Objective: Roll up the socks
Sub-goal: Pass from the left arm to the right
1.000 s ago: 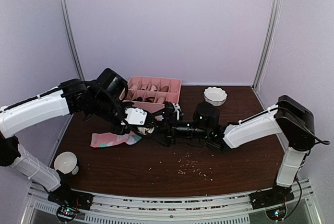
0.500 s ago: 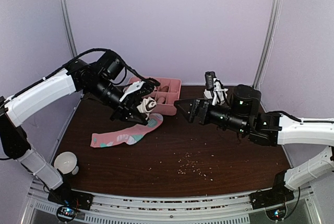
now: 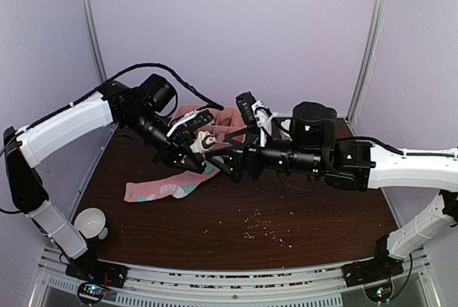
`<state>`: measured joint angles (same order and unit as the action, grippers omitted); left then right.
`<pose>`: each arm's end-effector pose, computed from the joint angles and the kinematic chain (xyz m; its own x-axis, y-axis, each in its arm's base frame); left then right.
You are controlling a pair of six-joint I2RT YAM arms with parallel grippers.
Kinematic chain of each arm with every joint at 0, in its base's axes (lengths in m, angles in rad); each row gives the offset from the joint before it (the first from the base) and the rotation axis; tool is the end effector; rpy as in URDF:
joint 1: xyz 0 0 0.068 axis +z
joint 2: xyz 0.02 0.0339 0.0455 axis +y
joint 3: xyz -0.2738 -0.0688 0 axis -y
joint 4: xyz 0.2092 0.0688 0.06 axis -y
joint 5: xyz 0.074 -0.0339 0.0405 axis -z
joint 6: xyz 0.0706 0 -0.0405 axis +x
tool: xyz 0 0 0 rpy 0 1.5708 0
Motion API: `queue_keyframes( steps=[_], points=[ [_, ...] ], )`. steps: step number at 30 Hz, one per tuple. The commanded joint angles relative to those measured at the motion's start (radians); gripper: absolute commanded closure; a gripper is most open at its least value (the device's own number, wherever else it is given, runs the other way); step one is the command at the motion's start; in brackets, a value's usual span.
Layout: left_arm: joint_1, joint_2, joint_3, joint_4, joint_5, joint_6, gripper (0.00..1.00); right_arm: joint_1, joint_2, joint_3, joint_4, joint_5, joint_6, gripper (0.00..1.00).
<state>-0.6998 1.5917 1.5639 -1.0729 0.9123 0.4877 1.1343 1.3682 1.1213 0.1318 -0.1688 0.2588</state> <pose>0.1856 -0.2292 0.3369 -0.2894 0.6185 -0.7306 0.9099 -0.0594 -0.4107 0.1267 0.2996 0.3723 -0.2936 -0.0327 -0.9554 -0.9194 0.2833 0.2729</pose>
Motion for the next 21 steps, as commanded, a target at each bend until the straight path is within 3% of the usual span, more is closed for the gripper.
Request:
queue_keyframes(
  steps=[1, 4, 8, 21],
  points=[
    [0.008, 0.011, 0.029, -0.011, 0.051, -0.011, 1.00, 0.009, 0.056, 0.045, -0.050, -0.065, -0.045, 0.12],
    [0.008, 0.014, 0.029, -0.015, 0.058, -0.006, 1.00, 0.009, 0.092, 0.079, -0.049, -0.071, -0.038, 0.15],
    [0.008, 0.017, 0.024, -0.022, 0.063, 0.009, 1.00, 0.010, 0.130, 0.109, -0.038, -0.047, -0.027, 0.28],
    [0.008, 0.023, 0.009, -0.023, 0.089, 0.016, 1.00, -0.002, 0.136, 0.002, 0.272, -0.045, 0.093, 0.47]
  ],
)
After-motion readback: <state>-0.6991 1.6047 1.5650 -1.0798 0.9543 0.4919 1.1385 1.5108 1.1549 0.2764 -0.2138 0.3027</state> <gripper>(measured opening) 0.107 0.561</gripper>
